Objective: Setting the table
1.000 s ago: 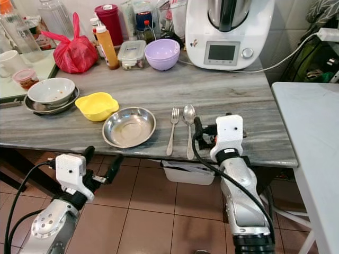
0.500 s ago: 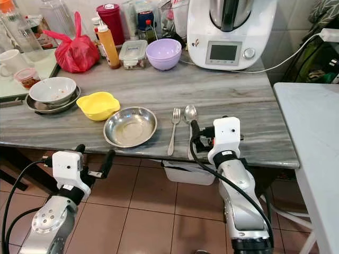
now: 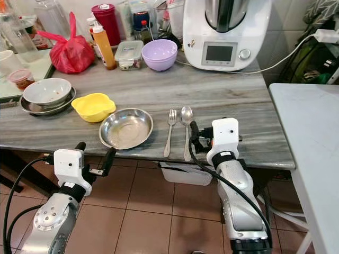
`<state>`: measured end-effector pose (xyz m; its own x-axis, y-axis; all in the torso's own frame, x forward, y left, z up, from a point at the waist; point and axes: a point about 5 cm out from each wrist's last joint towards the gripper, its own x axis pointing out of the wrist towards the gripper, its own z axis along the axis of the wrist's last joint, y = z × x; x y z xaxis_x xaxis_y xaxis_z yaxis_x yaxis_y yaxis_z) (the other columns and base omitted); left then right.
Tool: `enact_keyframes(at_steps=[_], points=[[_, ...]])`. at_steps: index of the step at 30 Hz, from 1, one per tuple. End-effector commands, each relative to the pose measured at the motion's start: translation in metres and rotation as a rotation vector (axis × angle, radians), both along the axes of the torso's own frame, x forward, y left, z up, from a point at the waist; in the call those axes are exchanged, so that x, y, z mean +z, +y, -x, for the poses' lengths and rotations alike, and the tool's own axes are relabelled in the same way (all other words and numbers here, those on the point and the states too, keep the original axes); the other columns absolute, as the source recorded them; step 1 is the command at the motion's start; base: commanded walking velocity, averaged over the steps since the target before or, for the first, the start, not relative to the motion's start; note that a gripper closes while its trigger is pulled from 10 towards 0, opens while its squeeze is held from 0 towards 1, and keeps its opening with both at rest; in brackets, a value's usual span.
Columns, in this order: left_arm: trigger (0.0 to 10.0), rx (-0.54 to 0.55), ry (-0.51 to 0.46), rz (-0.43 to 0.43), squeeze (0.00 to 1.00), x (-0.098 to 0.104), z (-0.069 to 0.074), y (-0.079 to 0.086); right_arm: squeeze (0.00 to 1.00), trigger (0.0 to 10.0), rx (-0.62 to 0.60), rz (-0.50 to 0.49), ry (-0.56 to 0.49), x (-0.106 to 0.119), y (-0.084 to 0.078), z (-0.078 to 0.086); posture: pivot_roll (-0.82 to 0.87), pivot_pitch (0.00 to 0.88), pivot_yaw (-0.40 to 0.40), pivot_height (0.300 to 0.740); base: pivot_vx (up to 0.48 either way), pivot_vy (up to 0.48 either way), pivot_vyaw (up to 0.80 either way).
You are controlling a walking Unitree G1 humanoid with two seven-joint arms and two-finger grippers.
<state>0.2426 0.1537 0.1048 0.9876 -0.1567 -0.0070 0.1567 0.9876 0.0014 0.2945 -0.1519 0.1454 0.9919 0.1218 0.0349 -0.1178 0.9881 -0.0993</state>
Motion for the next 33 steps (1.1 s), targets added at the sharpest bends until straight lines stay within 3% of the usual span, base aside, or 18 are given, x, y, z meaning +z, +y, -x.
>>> enact_keyframes(at_steps=[1, 9, 33], points=[[10.0, 0.012, 0.032, -0.016, 0.00, -0.0055, 0.0015, 0.0020, 0.00, 10.0, 0.002, 0.007, -0.027, 0.0077, 0.0015, -0.0009, -0.10, 0.067, 0.096, 0.740, 0.000, 0.000, 0.00], [10.0, 0.010, 0.034, -0.023, 0.00, -0.0060, 0.0000, 0.0013, 0.00, 10.0, 0.001, 0.009, -0.028, 0.0079, 0.0022, -0.0033, -0.10, 0.057, 0.095, 0.740, 0.000, 0.000, 0.00], [10.0, 0.011, 0.028, -0.037, 0.00, -0.0049, -0.0035, 0.0023, 0.00, 10.0, 0.000, -0.008, -0.032, 0.0089, 0.0091, -0.0095, -0.10, 0.053, 0.100, 0.740, -0.290, 0.000, 0.00]])
